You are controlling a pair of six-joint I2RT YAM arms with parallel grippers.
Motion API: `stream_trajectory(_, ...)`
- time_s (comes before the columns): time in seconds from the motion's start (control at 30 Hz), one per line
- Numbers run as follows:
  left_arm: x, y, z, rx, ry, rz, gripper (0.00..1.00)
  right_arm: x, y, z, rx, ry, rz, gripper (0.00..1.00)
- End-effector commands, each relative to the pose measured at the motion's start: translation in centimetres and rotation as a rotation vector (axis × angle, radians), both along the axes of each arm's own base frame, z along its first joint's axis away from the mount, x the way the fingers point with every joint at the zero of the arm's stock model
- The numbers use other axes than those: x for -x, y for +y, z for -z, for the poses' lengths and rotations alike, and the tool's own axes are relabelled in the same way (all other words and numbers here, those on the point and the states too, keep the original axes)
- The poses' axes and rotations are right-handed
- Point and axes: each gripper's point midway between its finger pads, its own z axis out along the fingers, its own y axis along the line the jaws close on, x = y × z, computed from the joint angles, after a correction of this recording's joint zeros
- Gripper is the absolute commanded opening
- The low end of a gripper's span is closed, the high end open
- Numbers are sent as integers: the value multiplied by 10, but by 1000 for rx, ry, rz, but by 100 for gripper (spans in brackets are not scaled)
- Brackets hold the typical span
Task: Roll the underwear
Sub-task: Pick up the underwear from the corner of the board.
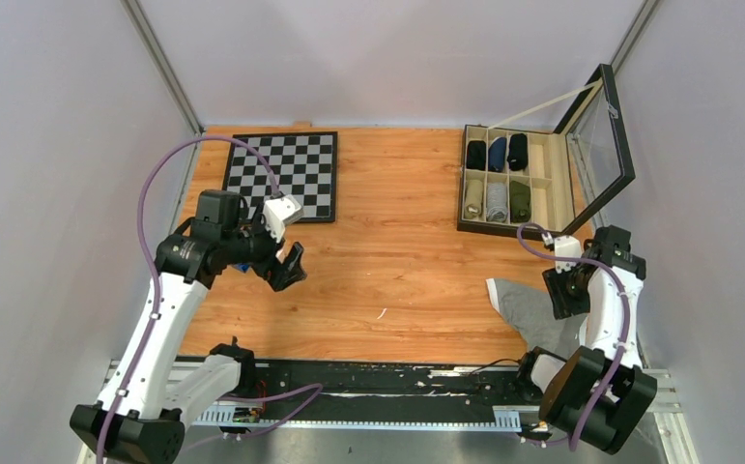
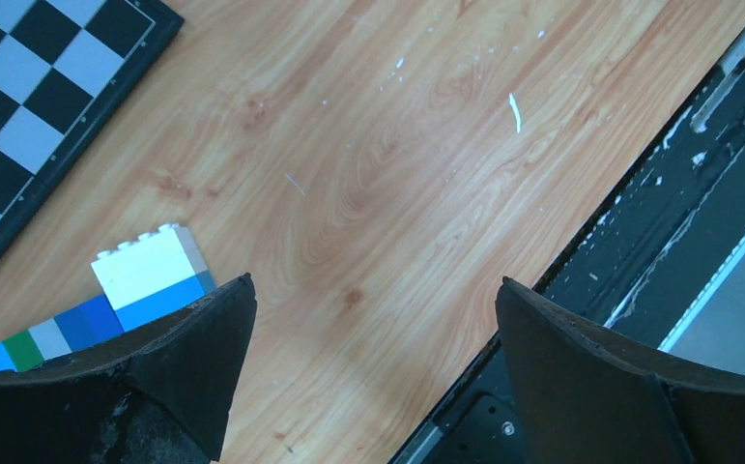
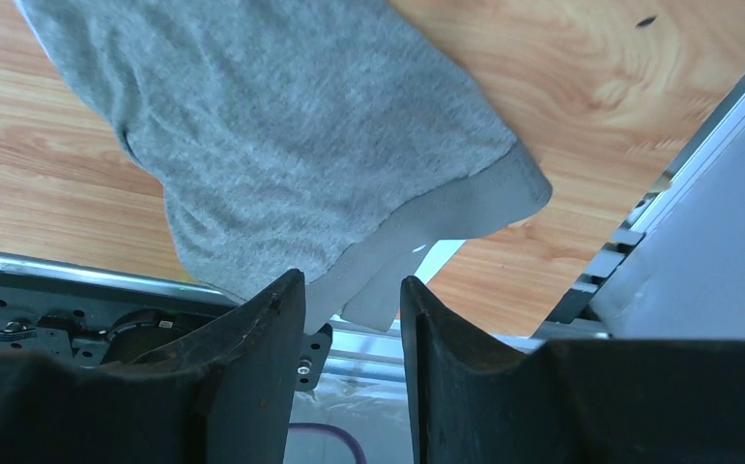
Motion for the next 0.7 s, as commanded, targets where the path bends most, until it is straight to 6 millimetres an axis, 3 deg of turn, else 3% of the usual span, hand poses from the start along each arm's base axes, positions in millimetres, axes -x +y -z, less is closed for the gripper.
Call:
stream_trajectory(0.0, -4, -8, -25, 85, 14, -64, 100, 10, -7, 4, 10, 29, 63, 41)
stream_trajectory(0.13, -1, -12, -19, 94, 117, -69, 100, 25, 0, 4, -12, 75, 78, 43)
stream_trajectory(0.33, 4, -19, -28, 141, 103, -37, 100, 48, 0, 5, 6, 150, 82, 47)
stream_trajectory(0.5, 0, -15, -23, 122, 101, -66, 100, 54, -6, 9, 19, 201, 61, 51)
stream_trajectory(0.67, -4, -7, -14, 70, 87, -79, 100, 45, -13, 26, 34, 187, -8, 53)
